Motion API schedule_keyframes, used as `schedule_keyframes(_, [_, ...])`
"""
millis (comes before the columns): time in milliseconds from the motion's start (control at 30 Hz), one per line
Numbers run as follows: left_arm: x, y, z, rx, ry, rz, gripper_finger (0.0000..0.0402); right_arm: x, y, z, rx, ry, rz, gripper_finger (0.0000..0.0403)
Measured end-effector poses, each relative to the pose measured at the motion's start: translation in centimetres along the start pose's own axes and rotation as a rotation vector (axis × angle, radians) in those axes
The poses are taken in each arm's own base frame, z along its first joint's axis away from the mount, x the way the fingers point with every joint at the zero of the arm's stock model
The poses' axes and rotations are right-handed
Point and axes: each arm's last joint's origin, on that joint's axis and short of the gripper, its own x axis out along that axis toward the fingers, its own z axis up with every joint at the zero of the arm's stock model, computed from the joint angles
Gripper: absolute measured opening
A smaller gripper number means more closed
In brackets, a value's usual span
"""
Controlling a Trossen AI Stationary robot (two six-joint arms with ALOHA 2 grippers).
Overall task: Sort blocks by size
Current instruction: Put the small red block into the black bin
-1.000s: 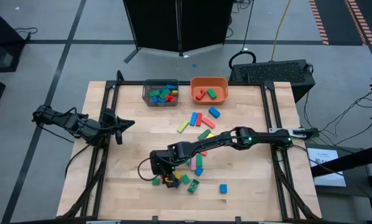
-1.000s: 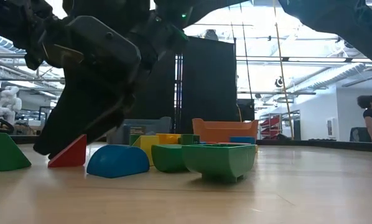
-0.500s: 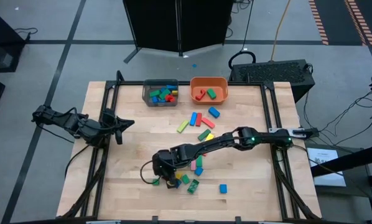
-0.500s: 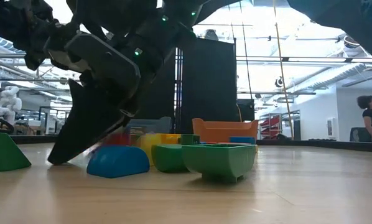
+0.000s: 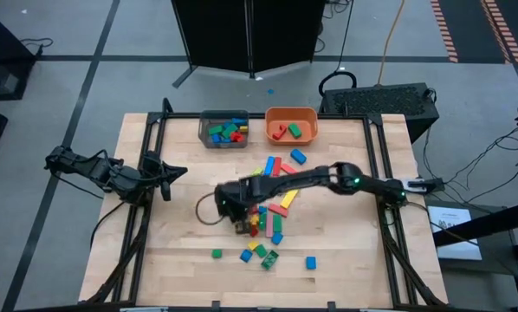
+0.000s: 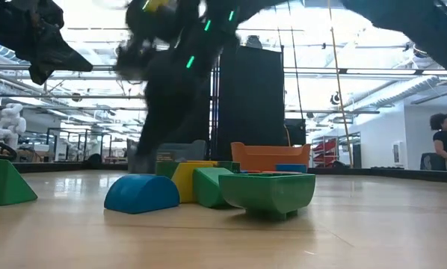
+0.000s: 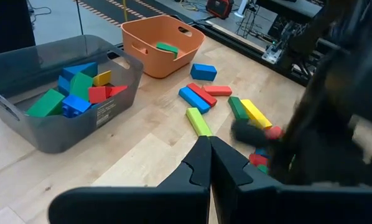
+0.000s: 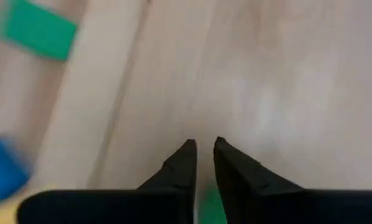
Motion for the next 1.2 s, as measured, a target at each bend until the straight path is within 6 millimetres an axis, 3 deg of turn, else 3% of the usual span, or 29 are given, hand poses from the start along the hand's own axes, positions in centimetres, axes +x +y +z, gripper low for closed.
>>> schedule_keyframes(100, [0.0, 0.0, 0.0, -0.001, 0.0, 0.0, 0.0, -4.7, 0.1, 0.2, -0.025, 0.031, 0.013, 0.0079])
schedule_keyframes(167, [0.0, 0.0, 0.0, -0.003, -0.001, -0.001, 0.0, -6.7, 0.6, -0.3, -0.039, 0.092, 0.028, 0.0103])
schedule_keyframes(267, [0.0, 0.0, 0.0, -0.005, -0.003, -0.002, 0.0, -7.4, 1.7, -1.2, -0.107, 0.203, 0.063, 0.0146])
schedule_keyframes(433, [0.0, 0.0, 0.0, -0.002, 0.0, 0.0, 0.0, -6.7, 5.5, -1.6, -0.302, 0.239, 0.111, 0.0231])
schedule_keyframes(633, [0.0, 0.0, 0.0, 0.0, 0.002, 0.001, 0.0, -4.4, 8.0, -1.4, -0.377, 0.16, -0.011, 0.0301])
schedule_keyframes(867, [0.0, 0.0, 0.0, 0.0, -0.002, 0.005, 0.0, -2.0, 9.3, -2.6, -0.28, 0.122, -0.003, 0.031])
schedule_keyframes(1200, [0.0, 0.0, 0.0, -0.024, -0.005, 0.006, 0.0, 0.8, 8.9, -5.4, -0.199, 0.153, -0.014, 0.03])
